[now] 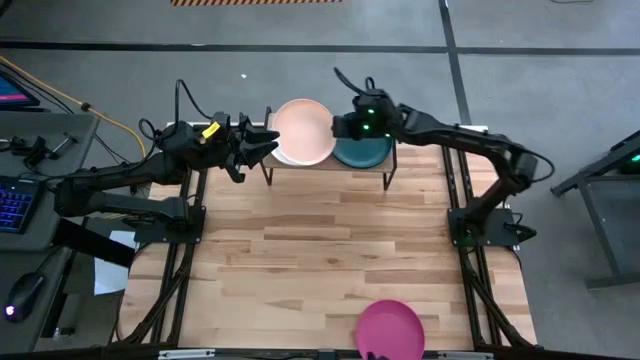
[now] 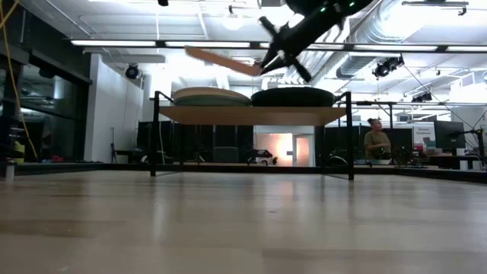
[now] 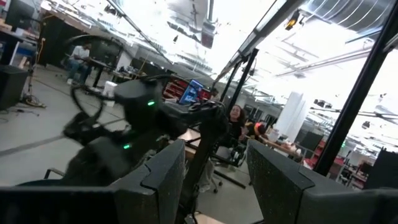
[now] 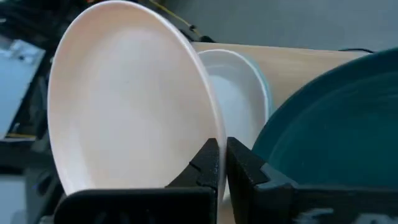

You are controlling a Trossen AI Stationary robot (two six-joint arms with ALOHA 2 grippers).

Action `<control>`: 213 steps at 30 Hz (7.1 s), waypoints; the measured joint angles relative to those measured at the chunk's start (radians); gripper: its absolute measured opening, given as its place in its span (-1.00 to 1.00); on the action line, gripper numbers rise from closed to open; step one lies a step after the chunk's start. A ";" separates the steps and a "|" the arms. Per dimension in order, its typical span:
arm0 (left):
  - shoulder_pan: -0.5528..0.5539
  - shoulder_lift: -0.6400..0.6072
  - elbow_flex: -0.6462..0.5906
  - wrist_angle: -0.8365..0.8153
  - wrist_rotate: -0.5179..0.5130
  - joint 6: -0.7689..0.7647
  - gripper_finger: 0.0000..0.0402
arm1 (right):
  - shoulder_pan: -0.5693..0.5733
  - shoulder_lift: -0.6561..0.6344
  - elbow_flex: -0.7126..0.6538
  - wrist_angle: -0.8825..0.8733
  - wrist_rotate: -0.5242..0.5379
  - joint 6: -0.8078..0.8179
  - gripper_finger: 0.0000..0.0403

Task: Place and stack plates onto a shelf
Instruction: Stack the light pink plate on top of the white plate on the shelf, then stack the pink plate on top of the dark green plate on the shelf

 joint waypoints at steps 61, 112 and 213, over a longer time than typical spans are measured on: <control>0.000 0.000 0.000 0.000 0.000 0.003 -0.20 | 0.000 0.154 0.110 -0.065 -0.055 0.035 -0.78; 0.000 0.001 0.000 -0.008 -0.038 0.091 -0.20 | 0.314 -0.810 -0.459 -0.088 0.240 -0.338 -0.49; 0.002 0.138 0.000 0.060 -0.155 0.134 -0.20 | 0.941 -0.221 -0.239 -0.870 0.439 0.805 -1.00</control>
